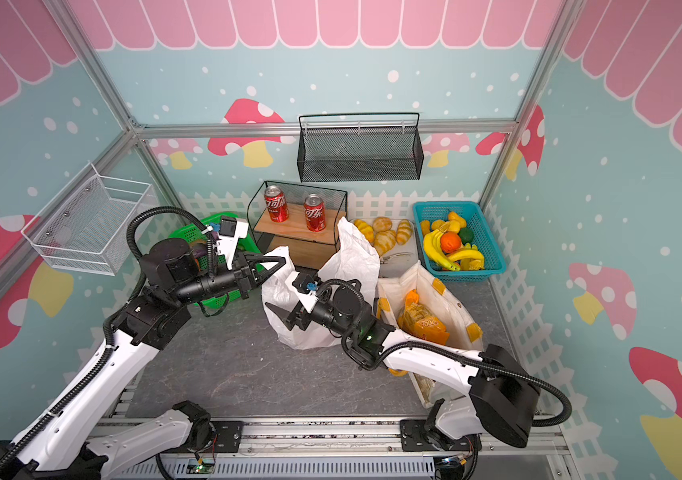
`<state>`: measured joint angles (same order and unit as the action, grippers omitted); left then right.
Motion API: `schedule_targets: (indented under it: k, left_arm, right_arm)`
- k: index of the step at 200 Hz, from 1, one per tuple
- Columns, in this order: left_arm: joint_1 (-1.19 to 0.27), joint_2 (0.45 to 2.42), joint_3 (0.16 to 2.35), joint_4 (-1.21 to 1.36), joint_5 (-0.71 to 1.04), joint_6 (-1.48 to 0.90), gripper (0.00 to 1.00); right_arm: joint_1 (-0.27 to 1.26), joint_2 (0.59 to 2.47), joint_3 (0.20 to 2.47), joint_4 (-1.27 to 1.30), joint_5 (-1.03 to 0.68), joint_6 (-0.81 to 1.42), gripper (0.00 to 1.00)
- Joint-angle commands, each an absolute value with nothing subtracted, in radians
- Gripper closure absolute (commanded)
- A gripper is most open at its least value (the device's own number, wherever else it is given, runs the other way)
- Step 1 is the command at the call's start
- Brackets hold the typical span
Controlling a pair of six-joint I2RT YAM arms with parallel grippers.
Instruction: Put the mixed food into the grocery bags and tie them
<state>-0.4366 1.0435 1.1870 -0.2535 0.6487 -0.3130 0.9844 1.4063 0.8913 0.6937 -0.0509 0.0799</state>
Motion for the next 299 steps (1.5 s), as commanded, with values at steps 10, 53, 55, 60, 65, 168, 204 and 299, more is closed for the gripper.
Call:
schedule_targets:
  k: [10,53,55,60,65,168,204,299]
  left_arm:
    - [-0.444,1.034,1.166,-0.212,0.624,-0.356,1.0]
    - [-0.447,1.03,1.152,-0.188,0.617,-0.389,1.0]
    - [-0.447,1.029,1.151,-0.185,0.616,-0.391,1.0]
    - [-0.448,1.027,1.148,-0.178,0.614,-0.399,1.0]
    - [-0.448,1.024,1.145,-0.172,0.612,-0.407,1.0]
    - [-0.443,1.032,1.132,-0.101,0.644,-0.486,1.0]
    - [-0.437,1.039,1.134,-0.101,0.643,-0.486,1.0]
    - [-0.421,1.049,1.135,-0.089,0.659,-0.506,1.0]
  right_arm:
    - [1.038,1.484,0.994,0.806,0.225,0.094,0.12]
    - [1.07,1.587,1.002,0.996,0.524,0.124,0.22]
    - [1.07,1.591,1.001,1.0,0.537,0.125,0.23]
    - [1.071,1.602,0.998,1.01,0.564,0.133,0.26]
    - [1.07,1.615,0.992,1.016,0.585,0.144,0.3]
    - [1.068,1.685,0.844,1.121,0.593,0.096,0.51]
    - [1.065,1.638,0.844,1.116,0.483,0.032,0.35]
    - [1.027,1.695,0.834,1.053,0.418,0.118,0.43]
